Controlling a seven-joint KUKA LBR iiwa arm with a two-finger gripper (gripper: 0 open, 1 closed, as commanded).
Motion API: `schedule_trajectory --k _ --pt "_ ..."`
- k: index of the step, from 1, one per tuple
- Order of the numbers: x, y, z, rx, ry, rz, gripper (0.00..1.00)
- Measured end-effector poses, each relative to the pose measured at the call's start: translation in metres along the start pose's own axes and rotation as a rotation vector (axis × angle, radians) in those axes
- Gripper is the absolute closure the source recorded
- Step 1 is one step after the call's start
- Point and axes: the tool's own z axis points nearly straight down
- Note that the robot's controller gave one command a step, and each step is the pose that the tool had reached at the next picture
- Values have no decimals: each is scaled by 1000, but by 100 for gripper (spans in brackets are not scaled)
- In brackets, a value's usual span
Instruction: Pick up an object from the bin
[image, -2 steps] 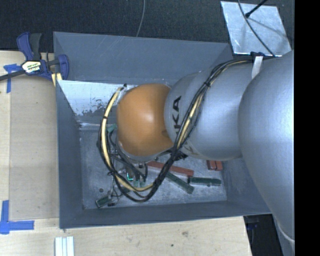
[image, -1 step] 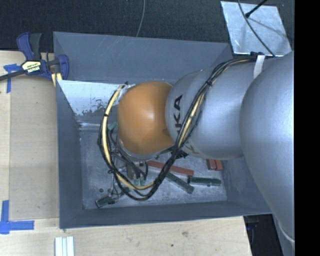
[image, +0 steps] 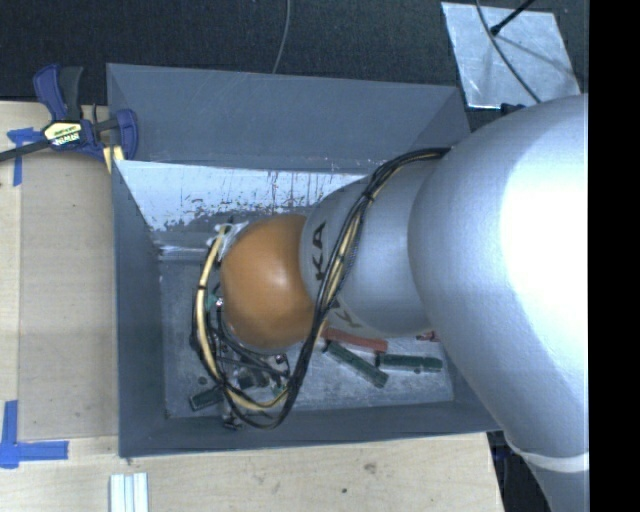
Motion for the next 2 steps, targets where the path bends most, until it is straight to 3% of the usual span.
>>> schedule_trajectory --k 1,2 --pt "0 -1 -20 0 2 -16 0" --pt "-1 -1 -1 0 2 0 0"
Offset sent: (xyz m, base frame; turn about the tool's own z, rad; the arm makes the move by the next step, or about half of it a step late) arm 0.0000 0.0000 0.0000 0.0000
